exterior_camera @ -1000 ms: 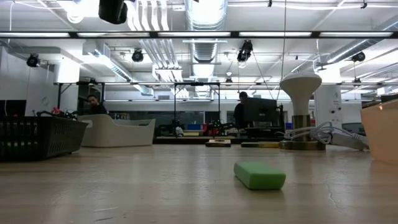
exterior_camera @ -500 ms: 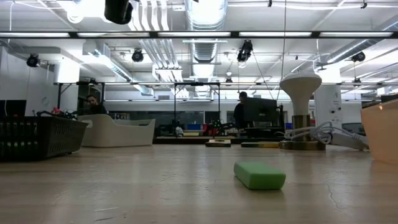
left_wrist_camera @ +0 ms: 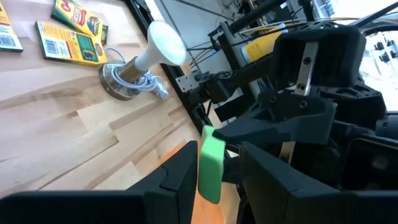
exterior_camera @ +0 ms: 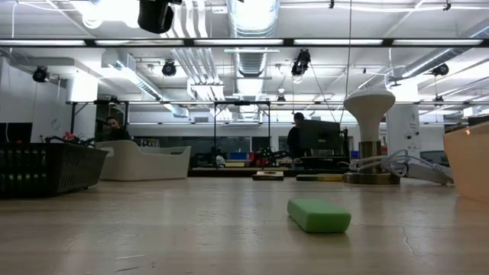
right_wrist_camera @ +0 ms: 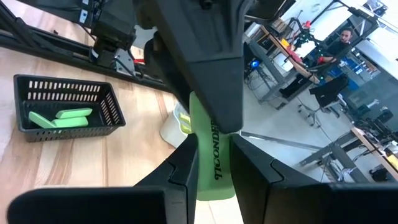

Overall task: Pick & Place School Supplies
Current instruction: Put the green eraser into the black bin

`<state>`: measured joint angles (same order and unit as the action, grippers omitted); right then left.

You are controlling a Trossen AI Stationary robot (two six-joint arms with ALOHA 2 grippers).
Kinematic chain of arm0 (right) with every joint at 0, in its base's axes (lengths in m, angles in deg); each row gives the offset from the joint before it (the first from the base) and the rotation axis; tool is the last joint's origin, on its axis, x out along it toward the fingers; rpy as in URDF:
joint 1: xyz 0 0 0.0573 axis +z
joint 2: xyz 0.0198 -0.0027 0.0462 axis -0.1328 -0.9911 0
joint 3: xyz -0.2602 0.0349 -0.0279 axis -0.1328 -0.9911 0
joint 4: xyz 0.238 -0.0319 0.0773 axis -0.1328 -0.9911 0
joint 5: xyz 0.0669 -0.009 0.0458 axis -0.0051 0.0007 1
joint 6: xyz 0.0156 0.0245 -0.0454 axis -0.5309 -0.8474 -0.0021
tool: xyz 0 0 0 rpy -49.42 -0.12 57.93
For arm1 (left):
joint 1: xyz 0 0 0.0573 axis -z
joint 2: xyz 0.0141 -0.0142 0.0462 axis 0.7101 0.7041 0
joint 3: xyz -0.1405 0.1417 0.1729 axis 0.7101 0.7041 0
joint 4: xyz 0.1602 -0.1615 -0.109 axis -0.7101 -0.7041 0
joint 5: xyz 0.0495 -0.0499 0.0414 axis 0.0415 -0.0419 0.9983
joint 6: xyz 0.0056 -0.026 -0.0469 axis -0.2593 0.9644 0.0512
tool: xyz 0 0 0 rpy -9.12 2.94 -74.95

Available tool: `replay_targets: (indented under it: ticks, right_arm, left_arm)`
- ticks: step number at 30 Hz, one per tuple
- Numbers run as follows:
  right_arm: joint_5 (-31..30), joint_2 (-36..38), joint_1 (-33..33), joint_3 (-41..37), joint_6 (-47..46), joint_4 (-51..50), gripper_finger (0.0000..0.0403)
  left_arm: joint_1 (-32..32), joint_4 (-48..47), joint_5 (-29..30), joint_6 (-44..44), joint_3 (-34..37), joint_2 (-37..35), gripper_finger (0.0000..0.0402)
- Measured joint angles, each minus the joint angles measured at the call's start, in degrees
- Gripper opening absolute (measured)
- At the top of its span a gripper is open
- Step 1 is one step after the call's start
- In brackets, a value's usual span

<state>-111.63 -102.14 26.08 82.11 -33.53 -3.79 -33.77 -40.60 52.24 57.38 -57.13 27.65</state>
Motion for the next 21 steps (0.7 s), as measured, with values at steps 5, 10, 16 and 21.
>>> replay_targets:
  ticks: [5,10,16,21]
  right_arm:
    - [0.0,0.0,0.0,0.0,0.0,0.0,0.0070]
    - [0.0,0.0,0.0,0.0,0.0,0.0,0.0070]
    - [0.0,0.0,0.0,0.0,0.0,0.0,0.0070]
    - [0.0,0.0,0.0,0.0,0.0,-0.1,0.0070]
  left_arm:
    - [0.0,-0.2,0.0,-1.6,0.0,-0.5,0.0124]
    - [0.0,-0.3,-1.0,-1.7,0.0,-0.5,0.0123]
    - [0.0,-0.7,-1.6,-1.5,0.0,-0.5,0.0123]
    - [0.0,-2.4,-2.0,0.4,0.0,-0.4,0.0123]
